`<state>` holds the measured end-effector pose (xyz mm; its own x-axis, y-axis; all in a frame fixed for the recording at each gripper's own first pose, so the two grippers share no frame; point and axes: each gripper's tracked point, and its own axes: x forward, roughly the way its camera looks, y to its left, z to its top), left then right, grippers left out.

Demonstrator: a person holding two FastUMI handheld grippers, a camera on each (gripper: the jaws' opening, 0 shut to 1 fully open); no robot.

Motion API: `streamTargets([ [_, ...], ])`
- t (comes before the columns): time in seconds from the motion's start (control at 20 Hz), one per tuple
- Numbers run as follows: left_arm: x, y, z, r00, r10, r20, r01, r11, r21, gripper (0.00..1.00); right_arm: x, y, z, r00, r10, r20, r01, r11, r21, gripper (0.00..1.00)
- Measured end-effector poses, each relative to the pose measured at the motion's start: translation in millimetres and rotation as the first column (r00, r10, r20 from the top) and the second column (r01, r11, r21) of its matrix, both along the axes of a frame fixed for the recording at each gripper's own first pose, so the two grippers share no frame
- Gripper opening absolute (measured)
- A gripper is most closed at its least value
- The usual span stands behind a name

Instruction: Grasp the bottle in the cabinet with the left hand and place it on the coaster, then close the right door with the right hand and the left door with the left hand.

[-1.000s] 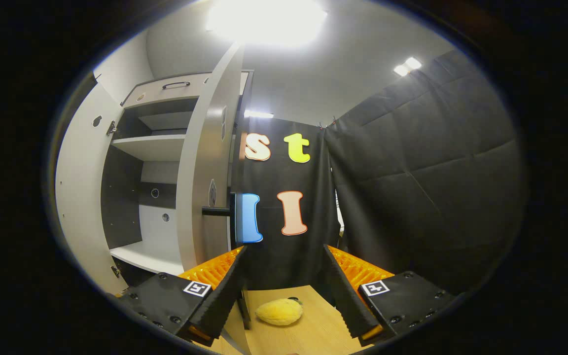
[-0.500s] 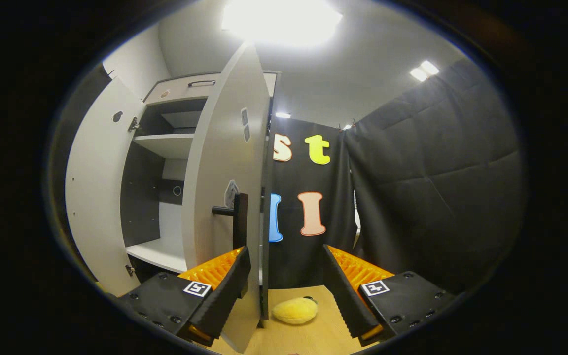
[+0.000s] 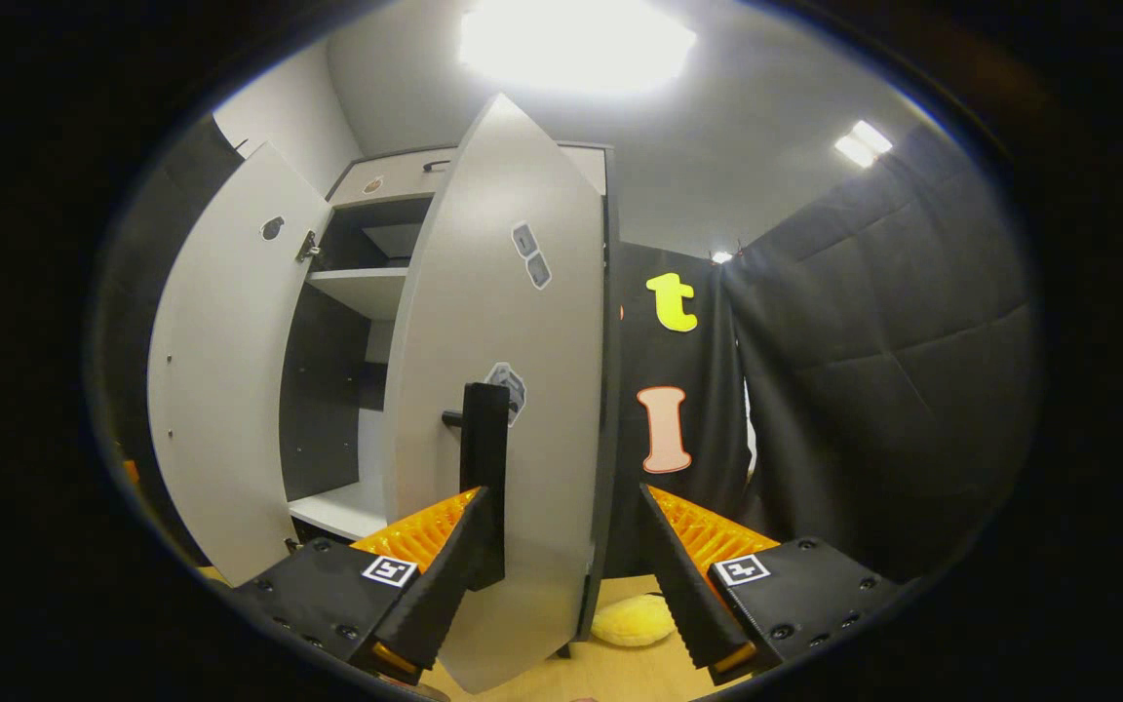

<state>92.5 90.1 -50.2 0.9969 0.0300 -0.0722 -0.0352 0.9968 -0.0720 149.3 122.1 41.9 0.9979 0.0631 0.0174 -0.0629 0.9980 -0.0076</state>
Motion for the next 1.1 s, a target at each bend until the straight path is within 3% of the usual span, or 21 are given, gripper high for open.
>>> streamTargets([
  [0.45,1,28,-5,1.0,0.024,-0.018,-0.024,1.0,0.003,0.89,26,51,-3,0.998,0.069,0.005,-0.069,0.997,0.024,0.95],
  [0.95,64,36,44,1.0,0.002,0.026,-0.001,0.998,-0.062,0.89,-10,6,-32,0.999,0.011,-0.041,-0.009,0.999,0.045,0.95],
  [1.0,72,37,51,0.999,0.002,0.039,0.0,0.998,-0.063,0.83,-16,-3,-39,0.999,-0.003,-0.052,0.006,0.999,0.041,0.96],
  [1.1,93,38,71,0.997,0.006,0.071,-0.001,0.998,-0.066,0.89,-25,-18,-48,0.997,-0.029,-0.069,0.031,0.999,0.035,0.96],
])
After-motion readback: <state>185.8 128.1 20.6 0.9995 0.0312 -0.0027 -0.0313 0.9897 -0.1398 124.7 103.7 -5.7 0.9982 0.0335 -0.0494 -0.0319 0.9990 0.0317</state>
